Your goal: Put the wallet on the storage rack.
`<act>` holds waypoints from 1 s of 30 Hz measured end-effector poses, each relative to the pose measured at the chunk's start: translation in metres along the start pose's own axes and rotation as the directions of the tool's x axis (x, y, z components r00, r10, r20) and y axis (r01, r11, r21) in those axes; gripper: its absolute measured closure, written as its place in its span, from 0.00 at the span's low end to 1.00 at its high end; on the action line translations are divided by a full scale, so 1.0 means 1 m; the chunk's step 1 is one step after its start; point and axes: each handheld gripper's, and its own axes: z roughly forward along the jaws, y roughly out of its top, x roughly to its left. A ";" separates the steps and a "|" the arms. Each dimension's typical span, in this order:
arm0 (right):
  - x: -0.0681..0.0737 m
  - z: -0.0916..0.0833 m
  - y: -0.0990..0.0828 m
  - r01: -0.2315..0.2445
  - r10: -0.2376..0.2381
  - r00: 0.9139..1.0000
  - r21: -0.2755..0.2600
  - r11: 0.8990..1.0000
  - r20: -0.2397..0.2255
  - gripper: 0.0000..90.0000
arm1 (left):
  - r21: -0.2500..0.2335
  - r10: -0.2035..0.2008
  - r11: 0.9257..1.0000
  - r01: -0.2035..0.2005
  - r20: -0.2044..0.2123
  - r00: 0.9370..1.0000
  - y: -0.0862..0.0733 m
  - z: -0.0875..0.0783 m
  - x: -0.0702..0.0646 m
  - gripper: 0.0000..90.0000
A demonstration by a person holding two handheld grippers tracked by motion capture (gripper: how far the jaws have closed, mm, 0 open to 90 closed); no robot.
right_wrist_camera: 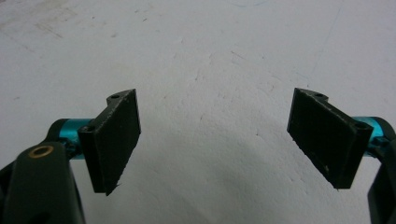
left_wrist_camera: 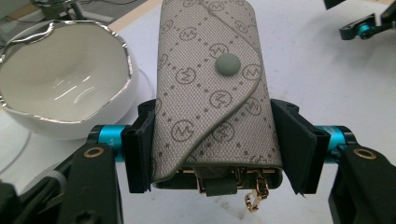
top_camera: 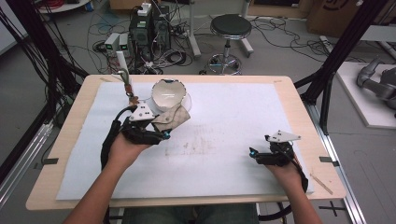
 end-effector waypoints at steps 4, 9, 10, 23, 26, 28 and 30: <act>0.000 0.000 0.000 0.001 -0.001 1.000 0.000 1.000 -0.001 0.19 | 0.018 0.006 1.000 -0.005 -0.021 1.000 0.000 0.001 0.009 0.42; 0.000 0.001 -0.001 -0.006 0.006 1.000 0.005 1.000 -0.003 0.19 | 0.042 0.011 0.999 -0.009 -0.045 0.999 0.001 0.006 0.023 0.42; 0.000 0.001 -0.001 -0.004 0.004 1.000 0.005 1.000 -0.003 0.19 | 0.046 0.010 0.999 -0.008 -0.049 0.999 0.002 0.008 0.025 0.42; 0.005 0.005 0.002 0.009 -0.009 1.000 0.014 1.000 -0.011 0.19 | 0.125 0.036 0.992 -0.031 -0.042 0.998 0.023 0.031 0.062 0.42; 0.004 0.006 0.001 0.006 -0.006 1.000 0.017 1.000 -0.011 0.19 | 0.142 0.037 0.989 -0.030 -0.052 0.998 0.024 0.035 0.070 0.42; 0.003 0.006 0.001 0.007 -0.007 1.000 0.017 1.000 -0.010 0.19 | 0.158 0.028 0.987 -0.018 -0.061 0.998 0.024 0.040 0.076 0.42; 0.003 0.006 0.001 0.007 -0.007 1.000 0.016 1.000 -0.010 0.19 | 0.180 0.026 0.984 -0.013 -0.069 0.997 0.023 0.045 0.080 0.42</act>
